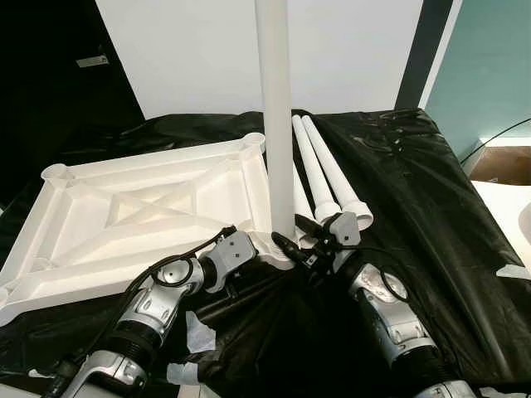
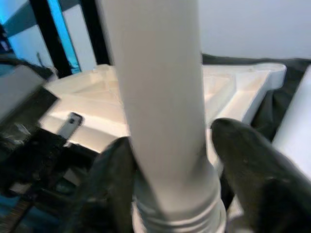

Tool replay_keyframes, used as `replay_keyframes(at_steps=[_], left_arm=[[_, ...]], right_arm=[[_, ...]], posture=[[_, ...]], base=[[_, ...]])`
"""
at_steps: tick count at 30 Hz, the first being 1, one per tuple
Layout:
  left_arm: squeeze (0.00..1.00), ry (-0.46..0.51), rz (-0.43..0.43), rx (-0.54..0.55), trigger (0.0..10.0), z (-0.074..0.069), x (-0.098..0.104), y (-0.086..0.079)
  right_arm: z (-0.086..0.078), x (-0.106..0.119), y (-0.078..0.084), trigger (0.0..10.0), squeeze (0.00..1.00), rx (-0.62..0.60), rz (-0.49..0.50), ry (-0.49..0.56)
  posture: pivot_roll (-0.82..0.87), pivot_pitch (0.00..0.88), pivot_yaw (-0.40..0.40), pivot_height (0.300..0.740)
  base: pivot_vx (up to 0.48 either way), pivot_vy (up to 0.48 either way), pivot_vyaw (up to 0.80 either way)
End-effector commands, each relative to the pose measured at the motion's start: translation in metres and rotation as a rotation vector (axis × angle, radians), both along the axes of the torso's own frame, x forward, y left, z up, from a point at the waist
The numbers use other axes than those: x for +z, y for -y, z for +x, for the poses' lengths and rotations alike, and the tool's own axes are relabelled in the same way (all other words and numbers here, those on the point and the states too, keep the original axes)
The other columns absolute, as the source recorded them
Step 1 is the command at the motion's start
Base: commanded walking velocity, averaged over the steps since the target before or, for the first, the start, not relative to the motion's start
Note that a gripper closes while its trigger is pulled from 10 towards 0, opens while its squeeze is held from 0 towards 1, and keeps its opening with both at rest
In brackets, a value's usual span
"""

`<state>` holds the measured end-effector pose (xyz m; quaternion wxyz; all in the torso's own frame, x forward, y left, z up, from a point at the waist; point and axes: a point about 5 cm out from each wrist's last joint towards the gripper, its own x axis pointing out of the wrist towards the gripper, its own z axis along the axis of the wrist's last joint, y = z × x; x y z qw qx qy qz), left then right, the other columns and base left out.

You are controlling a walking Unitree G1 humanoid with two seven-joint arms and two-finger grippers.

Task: Building children table

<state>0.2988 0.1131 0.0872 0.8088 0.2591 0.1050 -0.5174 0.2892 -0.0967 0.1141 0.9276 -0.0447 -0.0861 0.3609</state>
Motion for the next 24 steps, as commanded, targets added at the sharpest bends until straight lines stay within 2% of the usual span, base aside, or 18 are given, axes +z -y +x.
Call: replay_keyframes(at_steps=[1, 2, 6, 13, 15, 16, 17, 18, 24], left_arm=[[0.0, -0.127, 0.049, -0.04, 10.0, -0.017, -0.028, 0.001], [0.0, -0.128, 0.049, -0.041, 10.0, -0.017, -0.028, 0.001], [0.0, -0.129, 0.051, -0.043, 10.0, -0.018, -0.029, 0.002], [0.0, -0.129, 0.05, -0.044, 10.0, -0.018, -0.029, 0.004], [0.0, -0.126, 0.048, -0.041, 10.0, -0.018, -0.029, 0.004], [0.0, -0.126, 0.048, -0.041, 10.0, -0.018, -0.029, 0.004], [0.0, -0.125, 0.047, -0.039, 10.0, -0.018, -0.029, 0.004], [0.0, -0.123, 0.045, -0.037, 10.0, -0.018, -0.028, 0.004], [0.0, -0.12, 0.041, -0.031, 10.0, -0.018, -0.028, 0.003]], right_arm=[[0.005, 0.003, 0.006, 10.0, 1.0, 0.0, -0.011, -0.009], [0.008, 0.007, 0.008, 10.0, 0.0, 0.038, -0.029, 0.0], [0.015, 0.016, 0.012, 10.0, 0.0, 0.133, -0.089, 0.025], [0.032, 0.034, 0.023, 10.0, 0.0, 0.311, -0.152, 0.008], [0.037, 0.034, 0.026, 10.0, 0.0, 0.354, -0.225, -0.02], [0.037, 0.034, 0.026, 10.0, 0.0, 0.354, -0.225, -0.02], [0.039, 0.033, 0.028, 2.4, 0.0, 0.362, -0.243, -0.039], [0.041, 0.032, 0.03, 0.0, 0.0, 0.378, -0.254, -0.067], [0.042, 0.031, 0.034, 0.0, 0.0, 0.412, -0.259, -0.111]], posture=[[0.04, 0.0, 0.047, 0.74], [0.04, 0.0, 0.046, 0.74], [0.04, 0.0, 0.042, 0.74], [0.05, 0.0, 0.037, 0.74], [0.05, 0.0, 0.036, 0.74], [0.05, 0.0, 0.036, 0.74], [0.05, 0.0, 0.036, 0.74], [0.06, 0.0, 0.034, 0.74], [0.06, 0.0, 0.034, 0.74]], base=[[0.0, 0.0, 0.0], [0.0, 0.0, 0.0], [0.0, 0.0, 0.0], [0.0, 0.0, 0.0], [0.0, 0.0, 0.0], [0.0, 0.0, 0.0], [0.0, 0.0, 0.0], [0.0, 0.0, 0.0], [0.0, 0.0, 0.0]])
